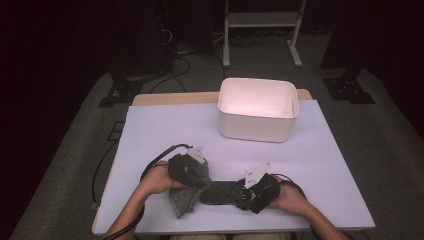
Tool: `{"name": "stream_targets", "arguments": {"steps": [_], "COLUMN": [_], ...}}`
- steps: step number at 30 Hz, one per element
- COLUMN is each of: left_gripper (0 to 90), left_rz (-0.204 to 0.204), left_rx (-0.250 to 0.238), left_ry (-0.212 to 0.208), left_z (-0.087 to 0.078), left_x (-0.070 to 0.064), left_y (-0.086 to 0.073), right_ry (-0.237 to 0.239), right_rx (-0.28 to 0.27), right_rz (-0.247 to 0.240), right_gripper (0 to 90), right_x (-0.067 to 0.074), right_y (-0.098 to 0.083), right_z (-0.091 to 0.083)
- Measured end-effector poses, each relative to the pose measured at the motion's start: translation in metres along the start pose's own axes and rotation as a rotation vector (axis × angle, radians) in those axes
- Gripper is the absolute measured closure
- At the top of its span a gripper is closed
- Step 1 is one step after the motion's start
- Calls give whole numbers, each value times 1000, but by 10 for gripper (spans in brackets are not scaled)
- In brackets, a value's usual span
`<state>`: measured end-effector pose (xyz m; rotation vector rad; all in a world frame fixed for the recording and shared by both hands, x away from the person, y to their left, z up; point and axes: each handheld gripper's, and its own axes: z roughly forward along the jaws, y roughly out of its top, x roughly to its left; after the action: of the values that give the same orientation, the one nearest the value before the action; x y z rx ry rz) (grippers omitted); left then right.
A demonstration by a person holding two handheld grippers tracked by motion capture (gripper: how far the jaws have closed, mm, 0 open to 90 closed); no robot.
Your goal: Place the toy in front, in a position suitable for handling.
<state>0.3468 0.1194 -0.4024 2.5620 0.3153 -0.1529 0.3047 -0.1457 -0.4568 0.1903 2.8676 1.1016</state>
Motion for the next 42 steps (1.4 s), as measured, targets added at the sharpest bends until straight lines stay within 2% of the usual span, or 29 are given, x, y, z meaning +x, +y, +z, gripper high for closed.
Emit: {"name": "stream_targets", "arguments": {"steps": [2,4,8,13,16,20,21,27,32,33,36,40,42], "left_gripper": [755,754,754,754,755,754,755,755,754,755,756,756,755], "left_rz": [6,39,100,138,133,103,102,136,184,193,187,176,169], "left_rx": [-12,-21,-6,13,20,0,0,-5,-17,-7,12,30,28], "left_ry": [-23,-52,-83,-93,-92,-106,-107,-116,-137,-139,-129,-111,-111], "left_z": [3,9,25,33,32,29,29,32,40,42,45,41,40], "left_x": [-3,-8,-18,-25,-25,-20,-20,-28,-38,-40,-40,-37,-36], "left_y": [4,14,37,51,48,40,40,50,68,71,74,69,67], "right_ry": [0,-1,0,-2,-1,5,8,-23,-26,-26,-19,17,18], "right_rx": [0,3,2,-5,-2,-6,-10,-5,-10,-10,-4,-15,-11], "right_rz": [0,-2,3,29,33,27,39,11,15,22,13,37,48], "right_gripper": [217,217,217,211,208,210,222,231,231,231,229,229,229], "right_x": [0,0,0,1,1,1,2,5,7,7,5,2,4], "right_y": [0,0,0,0,0,-3,-3,0,4,4,2,0,0], "right_z": [0,0,0,0,-1,-5,-6,-6,-4,-3,-1,-2,-2]}}
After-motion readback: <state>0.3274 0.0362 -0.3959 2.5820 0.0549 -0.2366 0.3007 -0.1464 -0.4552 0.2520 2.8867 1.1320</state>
